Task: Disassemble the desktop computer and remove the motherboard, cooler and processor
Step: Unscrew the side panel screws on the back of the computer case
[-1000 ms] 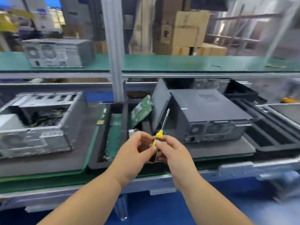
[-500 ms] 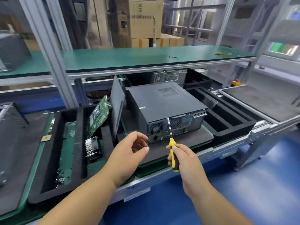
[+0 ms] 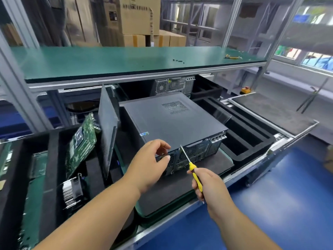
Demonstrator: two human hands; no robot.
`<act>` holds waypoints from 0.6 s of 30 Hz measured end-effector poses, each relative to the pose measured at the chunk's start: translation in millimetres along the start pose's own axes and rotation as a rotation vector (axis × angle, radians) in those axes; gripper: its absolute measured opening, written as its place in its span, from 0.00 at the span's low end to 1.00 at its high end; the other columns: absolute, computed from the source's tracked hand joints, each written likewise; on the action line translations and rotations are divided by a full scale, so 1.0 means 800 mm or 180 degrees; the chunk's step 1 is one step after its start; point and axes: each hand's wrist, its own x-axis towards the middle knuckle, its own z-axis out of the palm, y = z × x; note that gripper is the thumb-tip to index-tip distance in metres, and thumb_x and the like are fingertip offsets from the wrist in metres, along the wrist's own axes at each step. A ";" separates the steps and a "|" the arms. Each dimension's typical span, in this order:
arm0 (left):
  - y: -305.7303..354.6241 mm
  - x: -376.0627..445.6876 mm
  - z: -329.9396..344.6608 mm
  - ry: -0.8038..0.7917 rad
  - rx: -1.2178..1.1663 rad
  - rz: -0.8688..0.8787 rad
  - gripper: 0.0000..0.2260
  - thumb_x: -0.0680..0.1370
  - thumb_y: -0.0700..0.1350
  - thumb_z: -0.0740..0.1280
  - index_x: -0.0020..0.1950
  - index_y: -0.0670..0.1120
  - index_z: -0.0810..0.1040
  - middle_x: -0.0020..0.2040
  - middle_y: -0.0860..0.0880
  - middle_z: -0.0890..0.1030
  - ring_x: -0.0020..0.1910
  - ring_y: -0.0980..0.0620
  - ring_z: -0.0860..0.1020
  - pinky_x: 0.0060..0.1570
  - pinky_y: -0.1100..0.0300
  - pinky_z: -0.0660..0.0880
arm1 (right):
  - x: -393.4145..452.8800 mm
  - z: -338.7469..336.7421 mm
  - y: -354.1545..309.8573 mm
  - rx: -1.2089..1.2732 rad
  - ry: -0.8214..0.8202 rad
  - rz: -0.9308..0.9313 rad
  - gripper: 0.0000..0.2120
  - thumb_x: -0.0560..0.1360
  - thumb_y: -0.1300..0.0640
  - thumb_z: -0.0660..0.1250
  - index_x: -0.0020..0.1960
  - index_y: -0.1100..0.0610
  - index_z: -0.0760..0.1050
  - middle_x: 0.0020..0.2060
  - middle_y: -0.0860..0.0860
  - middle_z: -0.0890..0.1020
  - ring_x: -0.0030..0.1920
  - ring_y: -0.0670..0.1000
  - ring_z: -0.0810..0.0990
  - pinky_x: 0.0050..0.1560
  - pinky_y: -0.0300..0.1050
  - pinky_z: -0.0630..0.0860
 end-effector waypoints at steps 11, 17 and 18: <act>-0.025 0.054 0.045 -0.0211 0.0703 0.0148 0.11 0.76 0.47 0.67 0.57 0.59 0.74 0.55 0.64 0.74 0.59 0.62 0.71 0.56 0.63 0.71 | 0.046 -0.015 0.016 -0.0131 -0.0117 0.0352 0.14 0.81 0.53 0.58 0.48 0.57 0.82 0.28 0.51 0.74 0.23 0.47 0.64 0.24 0.39 0.62; -0.023 0.067 0.067 -0.0230 0.1074 0.0073 0.14 0.76 0.44 0.67 0.60 0.56 0.74 0.58 0.61 0.75 0.60 0.59 0.70 0.59 0.62 0.70 | 0.063 -0.027 0.020 -0.0244 -0.0378 0.0516 0.13 0.80 0.54 0.58 0.48 0.57 0.81 0.28 0.51 0.75 0.23 0.47 0.63 0.24 0.39 0.60; -0.023 0.068 0.070 -0.0249 0.1156 0.0083 0.14 0.76 0.44 0.67 0.60 0.55 0.75 0.58 0.60 0.75 0.60 0.58 0.71 0.61 0.60 0.70 | 0.065 -0.029 0.019 -0.0249 -0.0408 0.0528 0.13 0.80 0.54 0.58 0.48 0.57 0.81 0.28 0.51 0.75 0.23 0.47 0.63 0.24 0.39 0.60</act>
